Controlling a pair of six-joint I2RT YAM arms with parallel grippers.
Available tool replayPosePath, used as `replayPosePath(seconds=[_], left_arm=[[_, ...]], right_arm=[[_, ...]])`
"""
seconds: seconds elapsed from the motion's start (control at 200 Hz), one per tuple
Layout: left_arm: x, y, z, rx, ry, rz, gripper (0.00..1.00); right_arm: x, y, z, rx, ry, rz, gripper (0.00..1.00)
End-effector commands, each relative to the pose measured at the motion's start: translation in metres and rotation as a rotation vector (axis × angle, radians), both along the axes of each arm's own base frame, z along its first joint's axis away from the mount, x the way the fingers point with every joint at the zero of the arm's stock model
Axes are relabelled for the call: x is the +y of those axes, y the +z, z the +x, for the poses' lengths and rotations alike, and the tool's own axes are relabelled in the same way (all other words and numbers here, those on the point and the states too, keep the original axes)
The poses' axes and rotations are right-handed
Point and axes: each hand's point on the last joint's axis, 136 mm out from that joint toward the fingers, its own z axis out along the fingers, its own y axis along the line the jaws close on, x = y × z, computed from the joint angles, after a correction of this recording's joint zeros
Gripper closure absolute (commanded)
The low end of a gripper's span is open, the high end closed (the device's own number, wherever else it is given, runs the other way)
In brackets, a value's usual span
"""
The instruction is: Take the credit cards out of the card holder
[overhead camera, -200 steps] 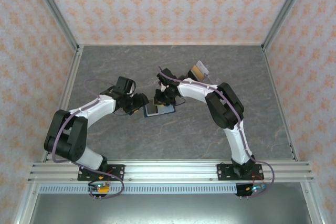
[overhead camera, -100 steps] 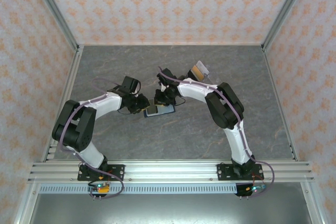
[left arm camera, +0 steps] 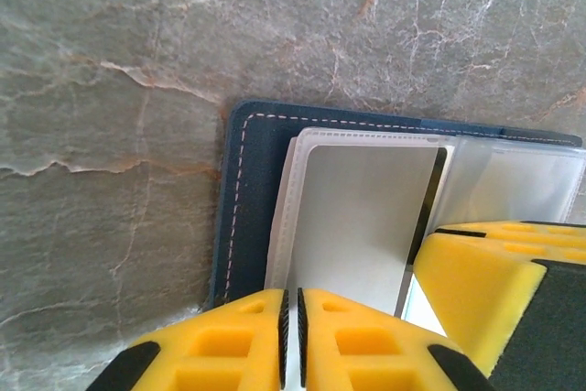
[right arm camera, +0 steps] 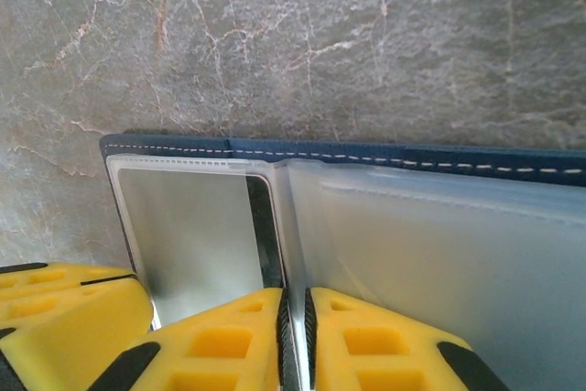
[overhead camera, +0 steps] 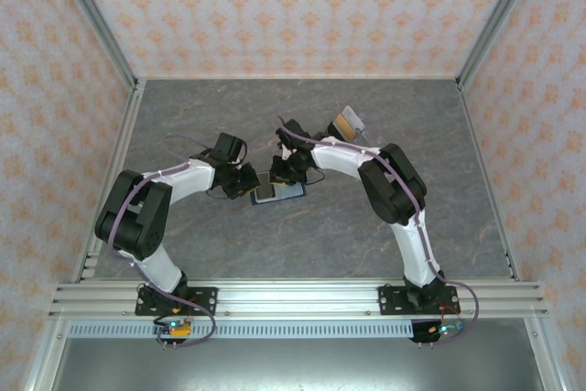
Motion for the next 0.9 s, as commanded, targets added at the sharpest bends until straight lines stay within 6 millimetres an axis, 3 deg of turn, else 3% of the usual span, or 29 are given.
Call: replayPosePath(seconds=[0.0,0.49,0.891], left_arm=[[0.005,-0.007,-0.001,0.013,-0.008,0.047,0.88],[0.012,-0.026,-0.014,0.055,0.006,0.072,0.93],[0.013,-0.03,-0.018,0.064,0.008,0.077,0.95]], right_arm=[[-0.004,0.006,-0.002,0.006,-0.014,0.019,0.84],[-0.009,0.034,-0.014,0.006,-0.033,0.13,0.81],[-0.004,0.022,-0.016,0.057,-0.054,0.159,0.82]])
